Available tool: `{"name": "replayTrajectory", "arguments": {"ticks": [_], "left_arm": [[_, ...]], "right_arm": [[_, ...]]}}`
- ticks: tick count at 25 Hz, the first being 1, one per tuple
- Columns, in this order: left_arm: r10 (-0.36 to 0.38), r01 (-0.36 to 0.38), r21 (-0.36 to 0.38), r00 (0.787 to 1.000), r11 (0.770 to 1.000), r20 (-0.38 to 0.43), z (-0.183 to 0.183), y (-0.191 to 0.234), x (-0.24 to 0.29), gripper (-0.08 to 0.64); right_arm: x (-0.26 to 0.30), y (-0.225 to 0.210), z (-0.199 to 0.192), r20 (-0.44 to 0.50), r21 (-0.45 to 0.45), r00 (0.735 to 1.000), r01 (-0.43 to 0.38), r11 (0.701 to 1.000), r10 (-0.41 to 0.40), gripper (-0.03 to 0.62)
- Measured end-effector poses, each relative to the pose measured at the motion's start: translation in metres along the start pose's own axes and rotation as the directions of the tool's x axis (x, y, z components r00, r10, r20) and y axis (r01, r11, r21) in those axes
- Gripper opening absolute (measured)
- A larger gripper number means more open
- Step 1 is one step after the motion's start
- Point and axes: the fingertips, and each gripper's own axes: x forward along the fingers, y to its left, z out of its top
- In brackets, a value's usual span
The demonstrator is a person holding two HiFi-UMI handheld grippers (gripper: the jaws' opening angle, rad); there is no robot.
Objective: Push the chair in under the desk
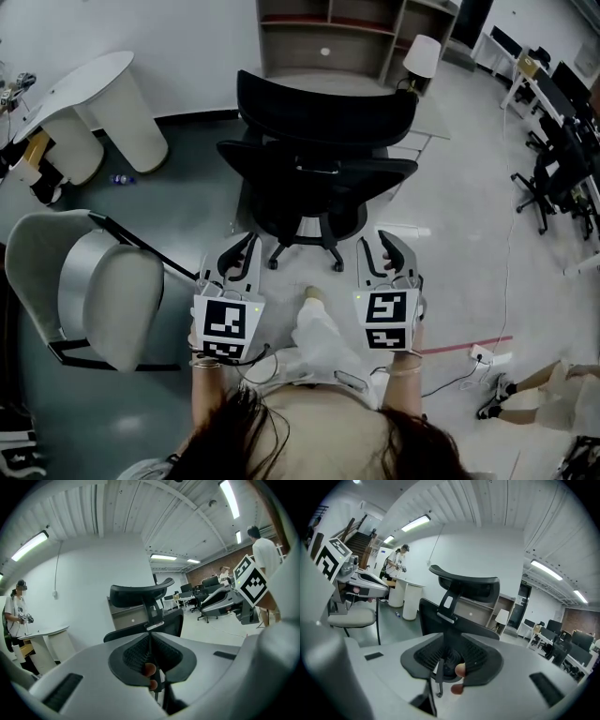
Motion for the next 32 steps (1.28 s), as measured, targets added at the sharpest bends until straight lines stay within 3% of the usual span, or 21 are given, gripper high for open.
{"name": "replayTrajectory", "arguments": {"ticks": [13, 32], "left_arm": [[-0.017, 0.016, 0.042, 1.000, 0.999, 0.019, 0.011, -0.024, -0.011, 0.017], [0.017, -0.017, 0.022, 1.000, 1.000, 0.000, 0.022, -0.091, -0.074, 0.017]], "right_arm": [[-0.027, 0.001, -0.008, 0.013, -0.005, 0.999, 0.036, 0.999, -0.036, 0.056], [-0.108, -0.009, -0.018, 0.055, -0.037, 0.998, 0.012, 0.999, -0.010, 0.040]]}}
